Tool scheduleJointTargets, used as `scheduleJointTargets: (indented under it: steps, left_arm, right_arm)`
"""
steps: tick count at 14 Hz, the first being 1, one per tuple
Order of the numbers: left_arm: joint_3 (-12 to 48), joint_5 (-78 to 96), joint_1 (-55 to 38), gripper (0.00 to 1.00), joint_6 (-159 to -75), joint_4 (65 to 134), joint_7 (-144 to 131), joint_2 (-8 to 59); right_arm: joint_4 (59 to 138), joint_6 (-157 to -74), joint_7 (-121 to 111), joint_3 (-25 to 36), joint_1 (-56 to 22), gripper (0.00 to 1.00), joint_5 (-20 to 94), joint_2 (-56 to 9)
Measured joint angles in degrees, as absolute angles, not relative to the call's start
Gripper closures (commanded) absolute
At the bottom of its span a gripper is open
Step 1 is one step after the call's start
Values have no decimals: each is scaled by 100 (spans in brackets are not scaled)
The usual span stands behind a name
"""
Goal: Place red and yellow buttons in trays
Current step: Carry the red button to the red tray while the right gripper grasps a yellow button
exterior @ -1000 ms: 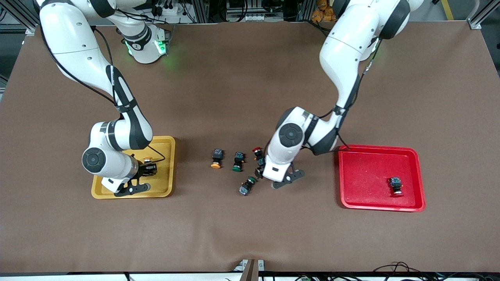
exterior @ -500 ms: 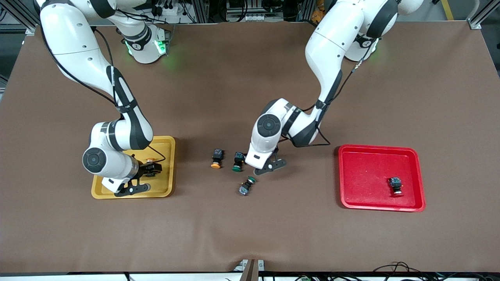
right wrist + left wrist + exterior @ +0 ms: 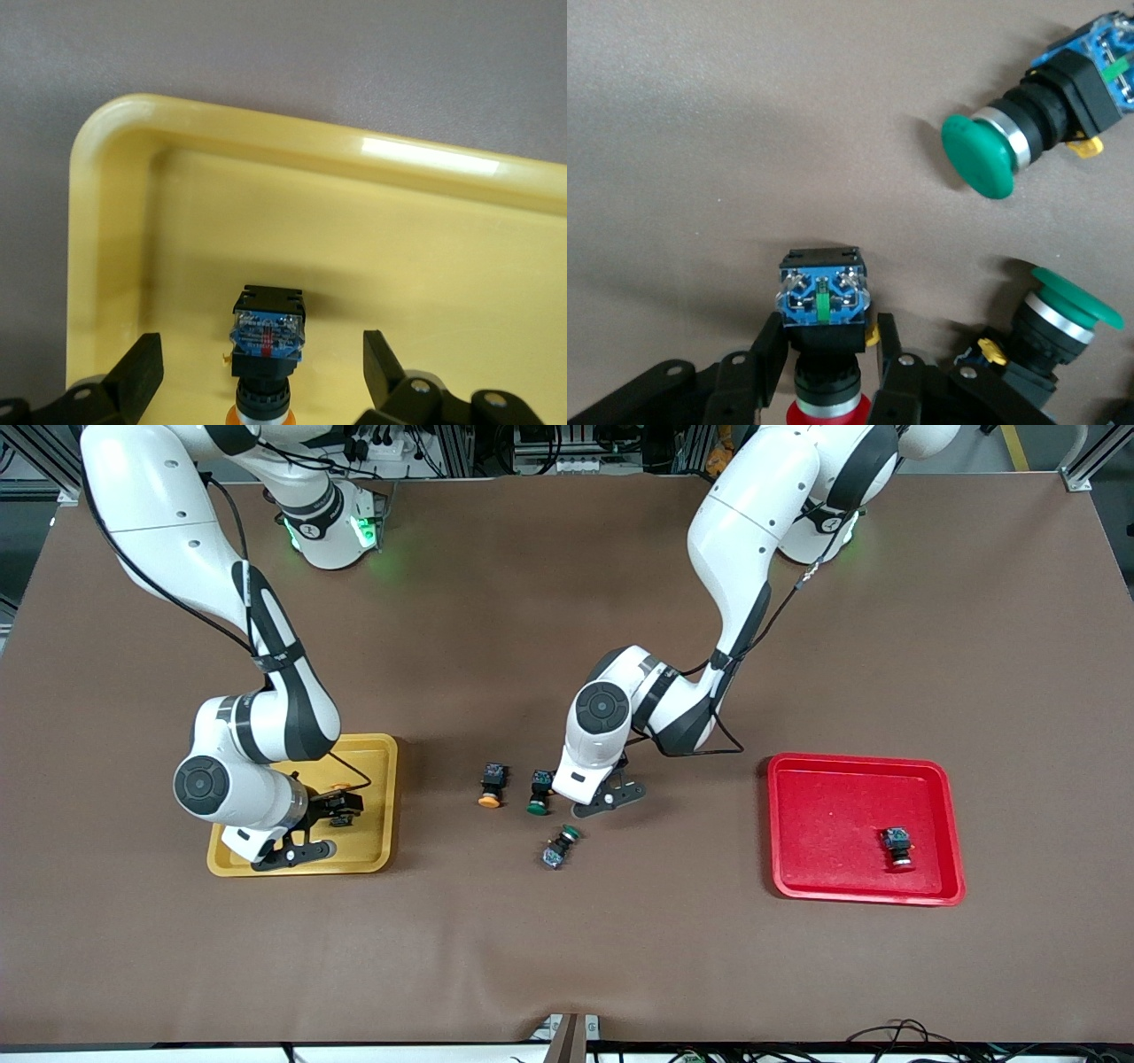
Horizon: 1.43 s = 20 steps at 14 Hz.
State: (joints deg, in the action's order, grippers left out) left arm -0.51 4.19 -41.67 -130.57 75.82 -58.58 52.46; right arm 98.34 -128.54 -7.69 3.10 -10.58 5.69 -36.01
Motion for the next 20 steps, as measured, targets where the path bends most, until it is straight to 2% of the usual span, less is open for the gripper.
scheduleJointTargets:
  steps: [4,8,12,20]
  left_arm:
    - [-431,419,-4083,100,-12973,7540,-5838,5233]
    - [-936,419,-3816,100,-12812,7489,-5573,5027]
    - [-1002,345,-3147,100,-12762,7489,-4856,4851]
    - [-981,302,-1936,100,-12529,7559,-3041,4847]
  right_arm:
    - [9798,-12818,-198,256,-1312,0,587,-3448]
    - [9623,-12782,1627,225,-2352,0,590,-3330]
    - [9469,-12916,2549,227,-3047,0,587,-3471]
    - [9421,-13585,2875,257,-3302,0,577,-4125]
